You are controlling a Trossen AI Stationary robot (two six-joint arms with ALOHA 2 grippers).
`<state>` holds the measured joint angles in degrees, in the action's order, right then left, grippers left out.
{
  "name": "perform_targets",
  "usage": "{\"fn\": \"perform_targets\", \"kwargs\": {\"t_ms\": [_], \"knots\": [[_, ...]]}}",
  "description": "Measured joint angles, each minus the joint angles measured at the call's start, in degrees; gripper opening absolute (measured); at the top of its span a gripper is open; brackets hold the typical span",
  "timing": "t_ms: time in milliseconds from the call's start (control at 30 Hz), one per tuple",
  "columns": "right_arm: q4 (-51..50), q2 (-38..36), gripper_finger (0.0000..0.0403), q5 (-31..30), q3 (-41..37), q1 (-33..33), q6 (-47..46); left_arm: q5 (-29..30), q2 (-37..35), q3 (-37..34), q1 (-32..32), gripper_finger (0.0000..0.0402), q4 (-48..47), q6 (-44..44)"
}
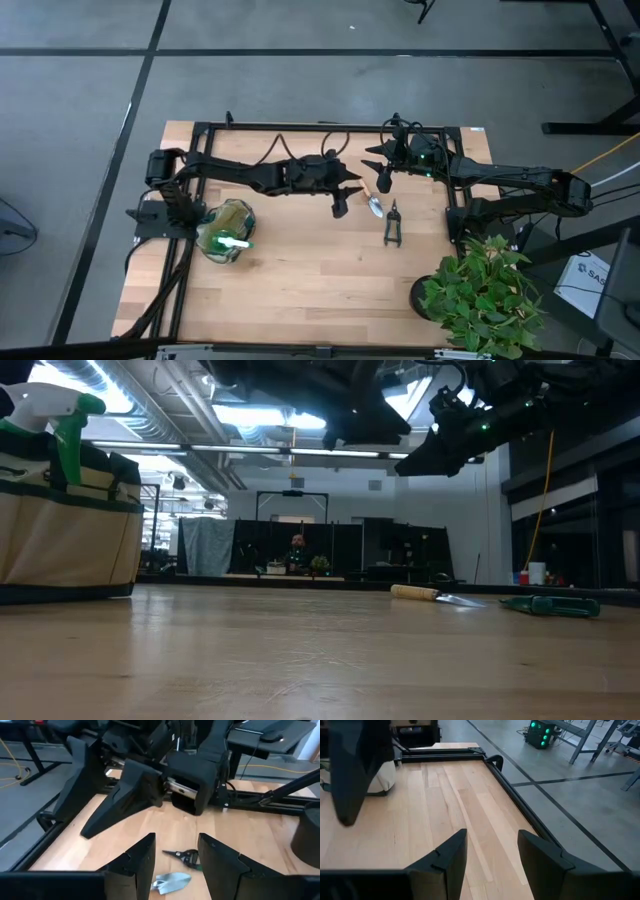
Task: Pick & Place Garden tools in Gardening bag
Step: Put the brown trowel into the gardening bag
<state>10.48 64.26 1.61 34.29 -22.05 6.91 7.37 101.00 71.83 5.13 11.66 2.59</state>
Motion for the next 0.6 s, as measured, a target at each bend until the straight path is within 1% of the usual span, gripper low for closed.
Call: {"fn": "perform_targets", "kwargs": {"t_ms": [133,300,500,600], "knots": [[0.0,0.0,0.0179,0.0,0.0,0.0,0.0,0.3,3.5,3.3,-0.6,0.0143,-0.8,0.1],[0.0,0.0,0.0179,0.0,0.0,0.0,0.0,-3.5,8.9,7.8,-0.6,0.0143,-7.8,-1.2],[0.0,0.0,0.0179,0.0,0.0,0.0,0.0,-4.3,12.5,8.8,-0.5,0.0143,-10.3,-3.0],[0.0,0.0,0.0179,0.0,0.0,0.0,0.0,-4.4,13.3,8.8,0.0,0.0143,-11.9,-6.8]]}}
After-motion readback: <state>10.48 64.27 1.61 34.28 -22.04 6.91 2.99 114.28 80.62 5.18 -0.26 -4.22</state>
